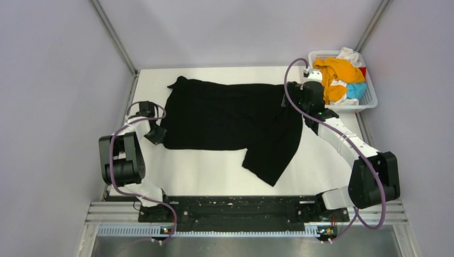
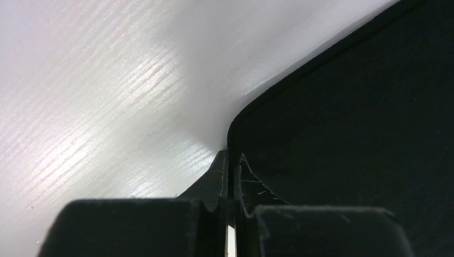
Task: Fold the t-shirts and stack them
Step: Flatten out the tshirt
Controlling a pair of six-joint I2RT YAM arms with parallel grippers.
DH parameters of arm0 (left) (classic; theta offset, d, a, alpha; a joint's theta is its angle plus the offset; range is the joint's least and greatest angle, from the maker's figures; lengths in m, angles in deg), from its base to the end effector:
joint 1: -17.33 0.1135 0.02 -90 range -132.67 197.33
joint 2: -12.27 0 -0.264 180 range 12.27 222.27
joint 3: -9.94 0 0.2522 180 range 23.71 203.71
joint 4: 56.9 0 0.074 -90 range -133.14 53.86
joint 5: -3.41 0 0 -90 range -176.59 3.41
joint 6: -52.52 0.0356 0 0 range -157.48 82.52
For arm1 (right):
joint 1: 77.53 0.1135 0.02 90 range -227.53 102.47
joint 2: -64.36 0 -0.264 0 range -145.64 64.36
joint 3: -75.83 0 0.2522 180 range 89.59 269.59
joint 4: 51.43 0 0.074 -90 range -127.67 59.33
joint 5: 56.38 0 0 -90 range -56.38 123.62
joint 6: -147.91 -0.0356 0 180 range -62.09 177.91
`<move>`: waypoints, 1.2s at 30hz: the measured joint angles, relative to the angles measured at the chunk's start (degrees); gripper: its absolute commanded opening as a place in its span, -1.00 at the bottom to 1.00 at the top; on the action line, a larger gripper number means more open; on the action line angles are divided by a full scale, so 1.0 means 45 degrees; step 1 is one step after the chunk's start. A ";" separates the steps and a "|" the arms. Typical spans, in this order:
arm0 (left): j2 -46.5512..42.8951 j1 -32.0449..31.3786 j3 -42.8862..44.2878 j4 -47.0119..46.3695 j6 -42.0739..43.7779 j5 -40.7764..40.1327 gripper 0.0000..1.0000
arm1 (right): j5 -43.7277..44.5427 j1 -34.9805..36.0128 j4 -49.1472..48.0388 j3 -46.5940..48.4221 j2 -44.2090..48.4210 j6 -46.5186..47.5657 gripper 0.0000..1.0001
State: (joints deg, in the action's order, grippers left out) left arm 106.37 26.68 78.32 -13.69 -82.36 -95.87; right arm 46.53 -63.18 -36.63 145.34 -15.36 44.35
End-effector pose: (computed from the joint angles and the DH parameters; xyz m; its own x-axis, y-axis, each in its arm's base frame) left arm 0.3003 0.0553 0.1655 -0.4989 -0.7879 -0.3609 -0.8038 0.5764 -0.1471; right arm 0.3116 0.0715 0.2826 -0.4088 0.1313 -0.9031 0.0519 0.9913 0.1207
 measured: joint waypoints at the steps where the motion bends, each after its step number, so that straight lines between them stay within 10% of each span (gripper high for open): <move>1: -0.0005 0.0000 0.0000 0.0000 0.0010 0.0015 -1.00 | -0.0044 0.0000 0.0126 0.0000 0.0010 -0.0039 0.98; 15: -0.1355 -0.0015 -0.1166 -0.0219 0.0063 0.0699 -1.00 | -0.1088 0.3740 0.5785 -0.0374 0.0369 -0.0772 0.96; 36: -0.1865 -0.0015 -0.1413 -0.0223 0.0335 0.0767 -1.00 | -0.1462 0.8038 0.8816 -0.2992 0.0413 -0.4206 0.14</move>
State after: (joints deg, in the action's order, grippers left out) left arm 97.98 26.61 71.95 -14.69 -80.85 -92.42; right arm 39.95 -27.00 3.04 131.88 -13.51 25.42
